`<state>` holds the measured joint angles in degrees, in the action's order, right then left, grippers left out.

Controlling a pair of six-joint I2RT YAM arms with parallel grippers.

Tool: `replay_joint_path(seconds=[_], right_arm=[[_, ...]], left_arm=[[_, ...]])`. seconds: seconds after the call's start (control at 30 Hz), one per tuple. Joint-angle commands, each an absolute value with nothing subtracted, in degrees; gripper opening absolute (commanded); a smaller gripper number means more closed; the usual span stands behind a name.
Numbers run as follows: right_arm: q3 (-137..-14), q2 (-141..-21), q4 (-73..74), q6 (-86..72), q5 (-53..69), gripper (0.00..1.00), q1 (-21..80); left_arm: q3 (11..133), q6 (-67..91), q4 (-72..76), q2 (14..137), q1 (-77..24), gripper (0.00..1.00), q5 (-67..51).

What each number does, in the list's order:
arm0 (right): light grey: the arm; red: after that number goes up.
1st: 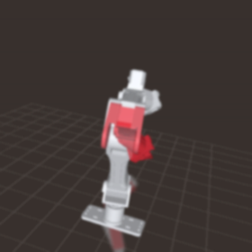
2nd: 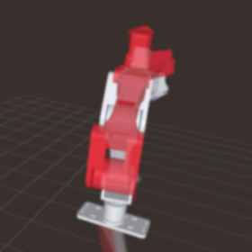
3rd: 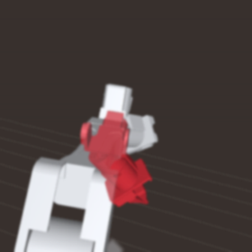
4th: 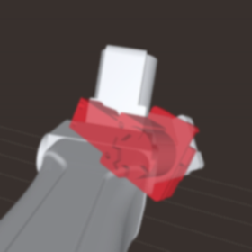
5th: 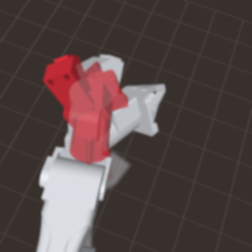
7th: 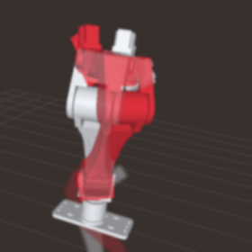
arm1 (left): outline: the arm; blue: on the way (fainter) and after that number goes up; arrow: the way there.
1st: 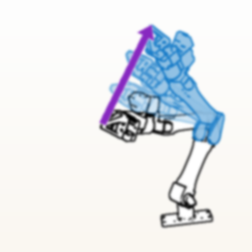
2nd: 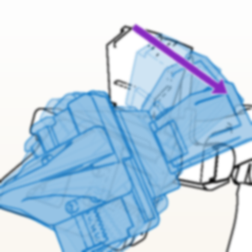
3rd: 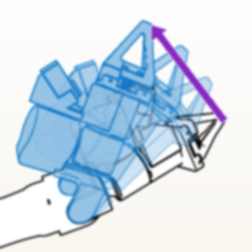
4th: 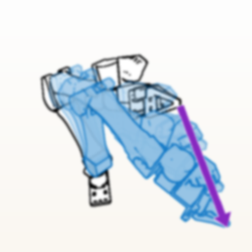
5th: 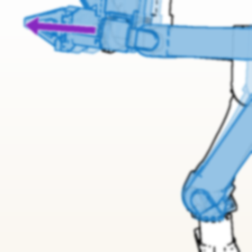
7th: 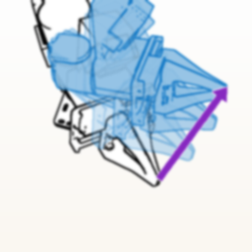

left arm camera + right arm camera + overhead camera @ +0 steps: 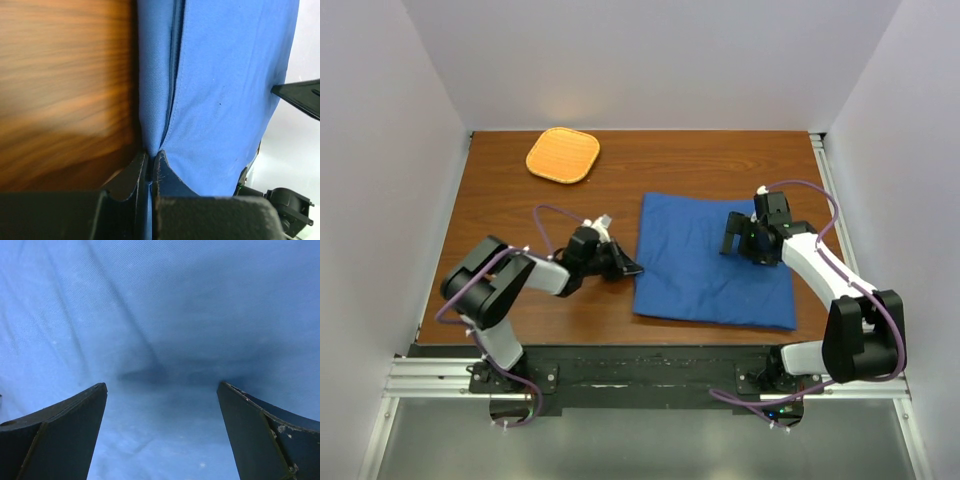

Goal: Open and lay out the surgical kit
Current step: Move the surgical kit at the center of the board.

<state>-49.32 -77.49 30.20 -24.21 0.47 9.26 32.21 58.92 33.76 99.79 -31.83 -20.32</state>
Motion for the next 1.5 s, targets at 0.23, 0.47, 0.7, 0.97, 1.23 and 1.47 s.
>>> replay_joint_path(seconds=[0.23,0.47,0.7,0.97,1.23,1.47], right_arm=[[-52.74,-76.55,29.71,-20.74,3.15,0.98,4.06],[-47.9,-81.03,18.48,-22.23,18.97,0.9,0.18],[-47.11,-88.84,10.38,-24.08,26.36,0.65,0.18],[-50.7,-95.36,5.36,-25.49,32.78,0.17,0.88],[-54.31,-98.61,5.45,-25.58,32.52,0.05,3.08],[-55.81,-99.06,7.64,-24.7,31.38,0.02,3.25]], left_arm=[[20.13,49.49,23.74,85.62,-17.76,0.0,-13.27],[19.07,47.73,20.92,82.53,-12.22,0.0,-13.45],[19.07,47.11,17.76,81.65,-8.79,0.0,-14.06],[18.63,46.32,15.38,80.68,-5.71,0.0,-14.06],[19.78,43.95,9.76,78.67,-3.08,0.0,-12.48],[19.42,42.98,8.71,77.87,-2.99,0.0,-13.01]])
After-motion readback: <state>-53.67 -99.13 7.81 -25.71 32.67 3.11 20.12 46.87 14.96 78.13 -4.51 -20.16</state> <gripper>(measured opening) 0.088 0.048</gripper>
